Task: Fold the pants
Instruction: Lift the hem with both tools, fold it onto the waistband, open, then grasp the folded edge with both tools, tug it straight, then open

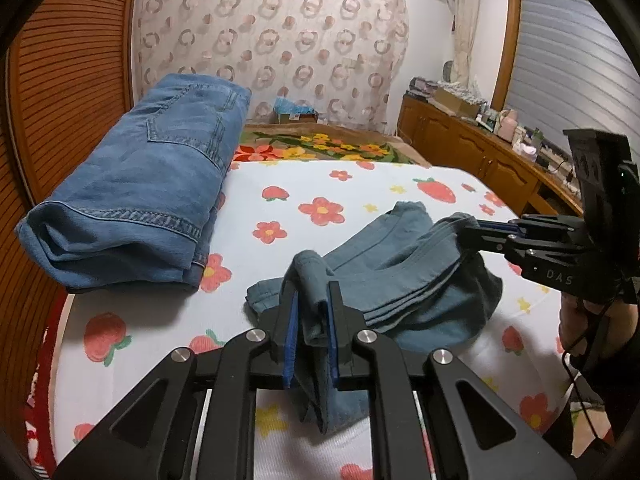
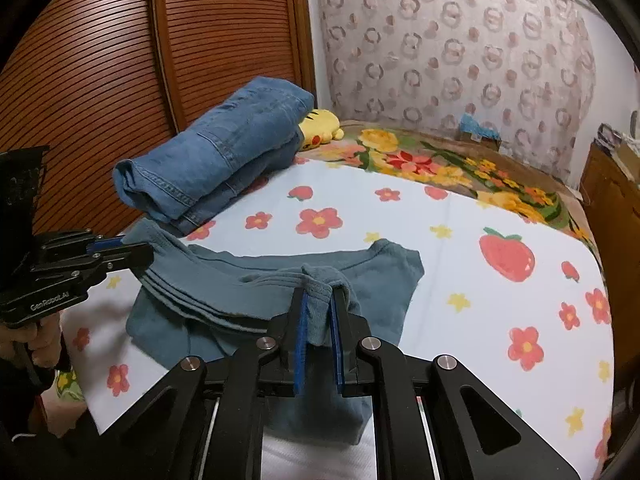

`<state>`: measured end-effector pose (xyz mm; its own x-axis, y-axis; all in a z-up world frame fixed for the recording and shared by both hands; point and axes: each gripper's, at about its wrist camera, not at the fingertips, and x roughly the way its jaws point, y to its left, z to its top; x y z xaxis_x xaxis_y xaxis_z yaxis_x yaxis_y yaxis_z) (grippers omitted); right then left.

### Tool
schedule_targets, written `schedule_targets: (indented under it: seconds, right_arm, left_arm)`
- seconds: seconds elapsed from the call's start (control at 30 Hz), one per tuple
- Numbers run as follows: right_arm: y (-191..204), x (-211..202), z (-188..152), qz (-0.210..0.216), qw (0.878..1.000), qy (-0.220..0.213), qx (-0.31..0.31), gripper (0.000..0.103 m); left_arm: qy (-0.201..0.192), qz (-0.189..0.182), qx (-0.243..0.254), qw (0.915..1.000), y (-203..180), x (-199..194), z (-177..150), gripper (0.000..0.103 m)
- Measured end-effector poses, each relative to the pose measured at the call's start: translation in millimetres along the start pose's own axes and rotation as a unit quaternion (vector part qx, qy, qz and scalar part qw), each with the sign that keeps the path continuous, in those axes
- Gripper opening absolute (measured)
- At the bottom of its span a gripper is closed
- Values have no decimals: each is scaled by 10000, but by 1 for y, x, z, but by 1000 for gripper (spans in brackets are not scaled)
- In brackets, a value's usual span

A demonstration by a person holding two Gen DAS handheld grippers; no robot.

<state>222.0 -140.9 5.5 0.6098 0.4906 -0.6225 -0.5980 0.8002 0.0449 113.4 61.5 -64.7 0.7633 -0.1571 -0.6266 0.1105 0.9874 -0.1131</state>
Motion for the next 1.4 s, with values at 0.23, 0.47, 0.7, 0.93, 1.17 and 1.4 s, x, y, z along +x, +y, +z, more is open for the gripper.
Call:
schedule_targets:
  seconds: [0.23,0.47,0.7,0.93,1.17,1.4]
  right_arm:
    - [0,-20,0,59,9996,-220,140,28]
    - [-14,-35,-17,5,9998,-117,175,35]
    - [-17,-32,-39,59,9993,349,130,35]
    - [-13,-23,-48,198,9979,603,129,35]
    - [-12,-24,-47,266,9976,635,68,13]
    - [-17,-39,-58,284,9982,492,173,6]
  left_arm:
    - [-44,12,24,10000,1,-4,-3,48]
    - [65,1,82,9999,-1,-11,-15,48]
    - [314,-42,4,9995,1,-6,-34,48]
    - [545,-43,107,9984,-2,3,-43,48]
    - [675,-14,150,9976,-3,10,-48,48]
    - [687,-223,218,9972,-6,14,-50,15]
